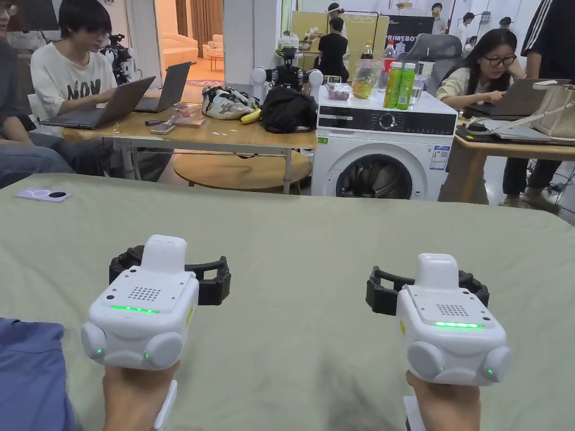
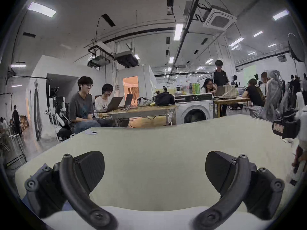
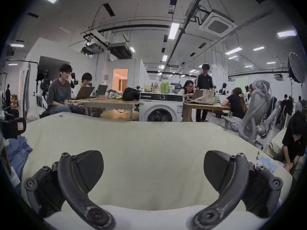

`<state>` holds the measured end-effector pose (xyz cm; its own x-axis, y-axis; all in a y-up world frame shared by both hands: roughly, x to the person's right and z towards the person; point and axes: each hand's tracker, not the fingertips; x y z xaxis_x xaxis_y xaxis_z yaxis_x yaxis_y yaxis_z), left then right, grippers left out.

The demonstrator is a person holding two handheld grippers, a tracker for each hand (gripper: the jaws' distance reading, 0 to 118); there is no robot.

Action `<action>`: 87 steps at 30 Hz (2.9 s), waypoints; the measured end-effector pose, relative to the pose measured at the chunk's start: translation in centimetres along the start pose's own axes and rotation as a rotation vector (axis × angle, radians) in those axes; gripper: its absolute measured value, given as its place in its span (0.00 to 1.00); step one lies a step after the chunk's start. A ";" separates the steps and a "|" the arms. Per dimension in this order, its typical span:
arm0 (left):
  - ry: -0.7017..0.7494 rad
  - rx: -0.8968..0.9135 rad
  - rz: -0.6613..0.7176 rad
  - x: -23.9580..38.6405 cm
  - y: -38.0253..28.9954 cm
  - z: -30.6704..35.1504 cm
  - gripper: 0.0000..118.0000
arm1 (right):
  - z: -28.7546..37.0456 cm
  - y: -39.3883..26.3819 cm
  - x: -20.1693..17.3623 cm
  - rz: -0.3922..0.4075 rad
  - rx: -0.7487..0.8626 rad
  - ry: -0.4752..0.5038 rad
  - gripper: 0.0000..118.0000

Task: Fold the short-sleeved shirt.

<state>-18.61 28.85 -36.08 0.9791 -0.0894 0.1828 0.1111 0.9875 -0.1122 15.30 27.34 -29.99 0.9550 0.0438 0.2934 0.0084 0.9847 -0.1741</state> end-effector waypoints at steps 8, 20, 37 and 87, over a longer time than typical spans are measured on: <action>0.019 -0.007 0.000 0.2 0.2 0.2 1.00 | 0.5 0.3 -0.6 0.021 0.012 -0.005 1.00; 0.037 0.021 0.071 -0.3 0.4 0.8 1.00 | 0.6 0.2 -0.2 -0.010 0.006 -0.021 1.00; 0.030 -0.005 0.061 -0.7 0.2 0.5 1.00 | 0.8 0.4 -0.2 0.008 0.027 -0.018 1.00; 0.075 -0.044 0.113 -4.1 1.1 2.2 0.00 | 1.8 1.5 -2.6 -0.012 0.048 0.027 0.00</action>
<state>-22.94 30.61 -34.77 0.9956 0.0109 0.0934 0.0052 0.9853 -0.1705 12.26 29.03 -29.35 0.9624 0.0280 0.2700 0.0063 0.9921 -0.1254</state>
